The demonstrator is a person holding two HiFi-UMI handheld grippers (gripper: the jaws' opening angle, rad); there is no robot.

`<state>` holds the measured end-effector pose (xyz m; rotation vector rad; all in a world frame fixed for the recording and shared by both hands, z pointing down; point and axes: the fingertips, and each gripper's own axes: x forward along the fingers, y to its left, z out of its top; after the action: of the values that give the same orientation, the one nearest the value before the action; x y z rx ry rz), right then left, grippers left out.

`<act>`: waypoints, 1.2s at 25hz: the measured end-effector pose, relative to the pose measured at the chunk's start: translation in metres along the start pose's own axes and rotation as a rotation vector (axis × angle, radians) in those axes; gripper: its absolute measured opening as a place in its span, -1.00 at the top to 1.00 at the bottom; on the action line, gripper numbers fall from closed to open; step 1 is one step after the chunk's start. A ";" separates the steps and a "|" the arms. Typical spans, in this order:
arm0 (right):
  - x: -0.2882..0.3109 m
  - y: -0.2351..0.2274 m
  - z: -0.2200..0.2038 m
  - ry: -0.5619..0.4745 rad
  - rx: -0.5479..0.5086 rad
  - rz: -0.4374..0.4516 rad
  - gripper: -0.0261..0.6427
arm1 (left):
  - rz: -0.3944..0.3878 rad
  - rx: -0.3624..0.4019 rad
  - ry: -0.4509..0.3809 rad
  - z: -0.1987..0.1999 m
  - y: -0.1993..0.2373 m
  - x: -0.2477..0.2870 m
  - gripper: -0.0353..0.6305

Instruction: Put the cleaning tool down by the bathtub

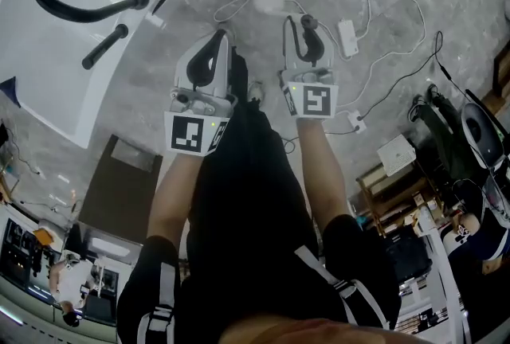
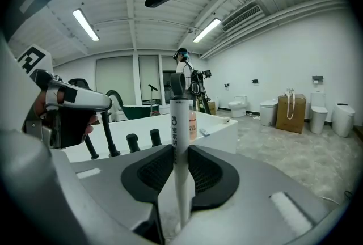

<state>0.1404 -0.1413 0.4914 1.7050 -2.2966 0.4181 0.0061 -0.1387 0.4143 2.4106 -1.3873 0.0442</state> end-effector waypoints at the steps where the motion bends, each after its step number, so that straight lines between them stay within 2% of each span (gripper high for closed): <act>1: 0.006 0.001 -0.007 0.003 0.001 0.002 0.66 | 0.001 -0.004 0.002 -0.006 0.004 0.002 0.87; 7: 0.045 0.008 -0.042 0.004 -0.002 0.007 0.66 | 0.005 -0.021 0.012 -0.039 0.030 0.016 0.88; 22: 0.114 0.017 -0.110 0.066 -0.005 0.021 0.66 | -0.017 -0.027 0.035 -0.074 0.069 0.042 0.88; 27: 0.126 0.021 -0.136 0.147 -0.019 0.028 0.66 | -0.032 -0.021 0.030 -0.080 0.074 0.044 0.88; 30: 0.137 0.021 -0.149 0.121 -0.021 0.026 0.66 | -0.032 -0.016 0.030 -0.089 0.080 0.046 0.88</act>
<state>0.0861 -0.2017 0.6784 1.5961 -2.2311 0.4864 -0.0244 -0.1849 0.5302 2.4089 -1.3304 0.0608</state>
